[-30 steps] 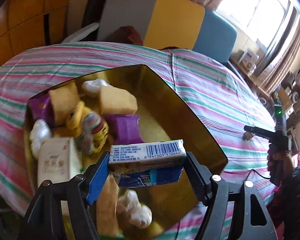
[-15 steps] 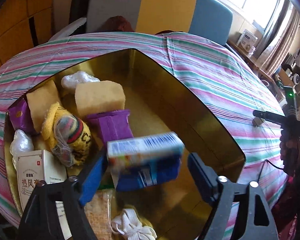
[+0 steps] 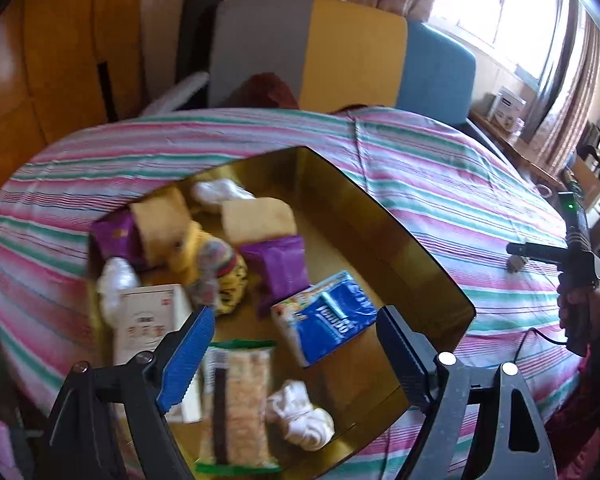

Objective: Organize objects
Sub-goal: 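Carry the green medicine box into the gold tray and open the right gripper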

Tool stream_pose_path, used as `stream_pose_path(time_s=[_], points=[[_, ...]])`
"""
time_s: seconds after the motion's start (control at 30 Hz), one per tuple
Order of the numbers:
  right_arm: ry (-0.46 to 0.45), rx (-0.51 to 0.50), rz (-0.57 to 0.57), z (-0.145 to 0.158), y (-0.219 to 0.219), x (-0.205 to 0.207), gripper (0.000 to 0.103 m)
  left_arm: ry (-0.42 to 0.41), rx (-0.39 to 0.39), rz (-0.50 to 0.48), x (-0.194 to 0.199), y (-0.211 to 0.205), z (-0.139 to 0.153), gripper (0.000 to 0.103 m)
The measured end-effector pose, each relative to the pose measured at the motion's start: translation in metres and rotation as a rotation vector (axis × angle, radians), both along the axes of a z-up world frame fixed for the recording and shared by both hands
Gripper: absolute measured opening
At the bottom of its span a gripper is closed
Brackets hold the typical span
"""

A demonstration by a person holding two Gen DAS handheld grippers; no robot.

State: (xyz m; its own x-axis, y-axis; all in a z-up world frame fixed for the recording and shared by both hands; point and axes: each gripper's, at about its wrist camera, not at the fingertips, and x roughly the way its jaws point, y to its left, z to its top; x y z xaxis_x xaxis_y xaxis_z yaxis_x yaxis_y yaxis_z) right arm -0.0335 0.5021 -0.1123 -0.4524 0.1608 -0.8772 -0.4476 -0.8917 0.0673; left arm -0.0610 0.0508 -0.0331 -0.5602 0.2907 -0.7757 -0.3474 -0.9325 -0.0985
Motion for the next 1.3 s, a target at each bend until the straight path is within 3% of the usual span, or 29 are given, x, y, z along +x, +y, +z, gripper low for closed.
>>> stream_pose_path(time_s=[0.37, 0.67, 0.87, 1.07, 1.3], points=[[-0.016, 0.013, 0.023, -0.001, -0.008, 0.002, 0.076, 0.126, -0.067, 0.015, 0.024, -0.004, 0.022, 0.084], [-0.014, 0.012, 0.04, 0.0, -0.015, 0.003, 0.076, 0.12, -0.06, 0.02, 0.026, -0.005, 0.021, 0.084], [0.04, -0.018, 0.068, 0.015, -0.027, 0.005, 0.076, 0.109, -0.052, 0.011, 0.024, -0.005, 0.019, 0.084], [0.144, -0.036, 0.191, 0.057, -0.079, -0.002, 0.076, 0.092, -0.037, 0.019, 0.021, -0.01, 0.014, 0.084], [0.247, -0.05, 0.477, 0.105, -0.191, -0.032, 0.076, 0.076, -0.022, 0.046, 0.019, -0.023, 0.009, 0.084]])
